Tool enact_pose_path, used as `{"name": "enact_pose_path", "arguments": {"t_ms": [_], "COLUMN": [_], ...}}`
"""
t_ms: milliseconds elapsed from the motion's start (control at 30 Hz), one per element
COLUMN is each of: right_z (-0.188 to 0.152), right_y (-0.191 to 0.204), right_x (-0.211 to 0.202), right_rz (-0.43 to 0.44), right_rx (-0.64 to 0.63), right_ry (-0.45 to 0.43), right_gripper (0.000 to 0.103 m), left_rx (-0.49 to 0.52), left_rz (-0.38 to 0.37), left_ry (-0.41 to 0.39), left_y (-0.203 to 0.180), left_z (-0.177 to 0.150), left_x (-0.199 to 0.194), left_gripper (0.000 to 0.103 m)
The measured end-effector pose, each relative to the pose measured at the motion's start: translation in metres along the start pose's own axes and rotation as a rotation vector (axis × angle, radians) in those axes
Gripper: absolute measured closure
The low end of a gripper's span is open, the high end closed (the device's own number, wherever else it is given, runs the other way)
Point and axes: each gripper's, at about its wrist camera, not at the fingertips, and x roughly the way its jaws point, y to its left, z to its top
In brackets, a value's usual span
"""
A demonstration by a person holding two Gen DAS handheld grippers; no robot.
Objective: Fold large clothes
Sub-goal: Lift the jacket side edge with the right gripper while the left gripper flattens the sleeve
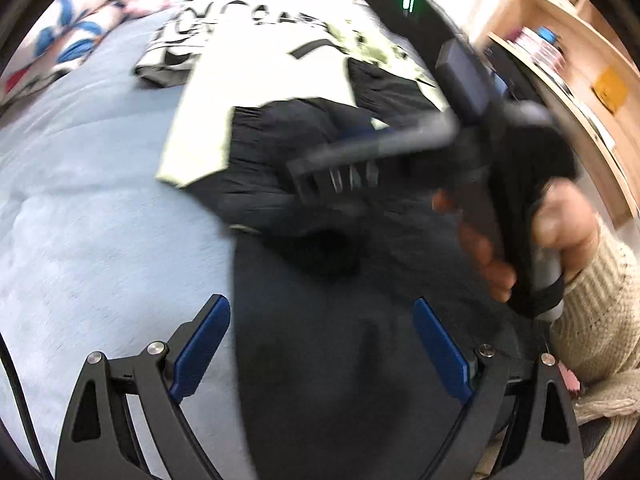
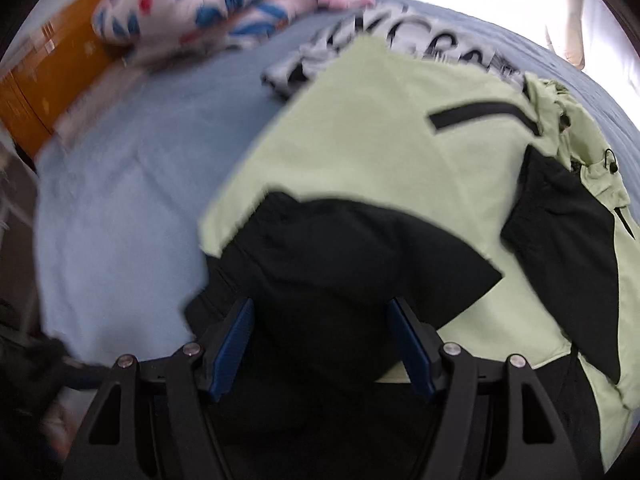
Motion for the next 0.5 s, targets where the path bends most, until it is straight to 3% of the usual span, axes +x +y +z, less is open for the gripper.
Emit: {"name": "enact_pose_path", "arguments": {"t_ms": [67, 100, 133, 200, 300, 367, 433, 500], "right_z": [-0.003, -0.003, -0.002, -0.001, -0.005, -0.01, -0.023, -0.037], "right_y": [-0.001, -0.004, -0.007, -0.022, -0.055, -0.091, -0.132, -0.158], "right_x": [0.005, 0.004, 0.002, -0.018, -0.048, -0.057, -0.054, -0.053], "right_rz": [-0.001, 0.026, 0.035, 0.019, -0.029, -0.056, -0.085, -0.115], "right_rx": [0.004, 0.023, 0.041, 0.079, 0.138, 0.222, 0.343, 0.43], "right_ry": [-0.002, -0.002, -0.002, -0.067, -0.175, -0.186, -0.148, -0.121], "right_gripper": [0.042, 0.074, 0.09, 0.098, 0.098, 0.095, 0.068, 0.05], "left_rx": [-0.026, -0.039, -0.049, -0.069, -0.082, -0.077, -0.068, -0.055], "left_rz": [0.013, 0.021, 0.025, 0.024, -0.012, -0.035, -0.041, -0.04], "left_ry": [-0.009, -0.014, -0.019, -0.033, -0.053, -0.06, -0.059, -0.052], "left_y": [0.01, 0.014, 0.016, 0.018, 0.014, 0.01, -0.003, -0.012], "left_z": [-0.001, 0.0, 0.002, 0.005, 0.01, 0.012, 0.013, 0.013], "left_x": [-0.007, -0.009, -0.01, -0.012, -0.011, -0.011, -0.002, 0.005], "left_gripper": [0.011, 0.011, 0.011, 0.011, 0.011, 0.011, 0.011, 0.011]}}
